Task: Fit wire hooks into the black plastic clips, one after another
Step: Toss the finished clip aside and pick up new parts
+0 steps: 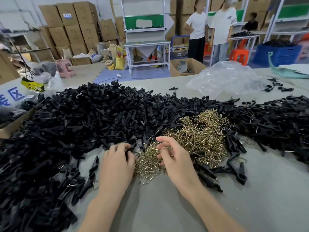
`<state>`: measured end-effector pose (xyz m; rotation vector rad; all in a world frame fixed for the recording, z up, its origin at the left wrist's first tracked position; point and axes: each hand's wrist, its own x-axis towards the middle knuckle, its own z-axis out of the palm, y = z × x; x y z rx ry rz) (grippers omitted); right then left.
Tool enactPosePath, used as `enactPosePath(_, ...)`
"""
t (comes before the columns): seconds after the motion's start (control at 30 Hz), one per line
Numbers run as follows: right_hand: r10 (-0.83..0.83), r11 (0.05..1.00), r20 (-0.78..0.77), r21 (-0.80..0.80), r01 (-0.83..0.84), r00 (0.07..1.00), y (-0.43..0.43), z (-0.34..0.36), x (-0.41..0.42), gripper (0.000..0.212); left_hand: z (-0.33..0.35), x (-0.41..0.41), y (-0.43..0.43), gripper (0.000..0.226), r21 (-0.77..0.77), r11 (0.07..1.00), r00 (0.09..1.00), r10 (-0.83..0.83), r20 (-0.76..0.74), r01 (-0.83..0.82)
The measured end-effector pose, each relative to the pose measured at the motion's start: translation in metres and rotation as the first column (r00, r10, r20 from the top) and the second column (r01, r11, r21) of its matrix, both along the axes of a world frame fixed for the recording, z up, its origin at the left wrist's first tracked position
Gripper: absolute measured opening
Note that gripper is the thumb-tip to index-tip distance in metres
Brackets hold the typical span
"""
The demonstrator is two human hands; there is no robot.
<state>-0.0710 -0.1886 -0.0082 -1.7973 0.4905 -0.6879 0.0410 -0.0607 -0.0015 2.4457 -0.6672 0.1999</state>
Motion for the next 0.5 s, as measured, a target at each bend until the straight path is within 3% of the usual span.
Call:
enactPosePath(0.1, 0.002, 1.000, 0.008, -0.001, -0.002, 1.000, -0.0005, -0.0002, 0.0005, 0.036, 0.0027, 0.0004, 0.0023, 0.027, -0.037, 0.999, 0.999, 0.039, 0.000, -0.039)
enactPosePath(0.23, 0.006, 1.000, 0.018, 0.005, -0.007, 1.000, -0.0013, -0.0004, 0.0006, 0.036, 0.0025, 0.0015, 0.0003, 0.035, 0.121, 0.992, 0.996, -0.055, 0.075, 0.046)
enactPosePath(0.33, 0.010, 1.000, 0.026, 0.012, -0.010, 1.000, -0.0015, -0.0007, 0.0007, 0.037, 0.0007, 0.0020, -0.0007, 0.037, 0.148, 0.988, 0.992, -0.065, 0.105, 0.049)
enactPosePath(0.5, 0.006, 1.000, 0.030, 0.011, -0.007, 1.000, -0.0016, 0.0001, 0.0008, 0.037, 0.0013, 0.0064, 0.0014, 0.027, -0.054, 0.996, 0.992, -0.062, 0.108, 0.068)
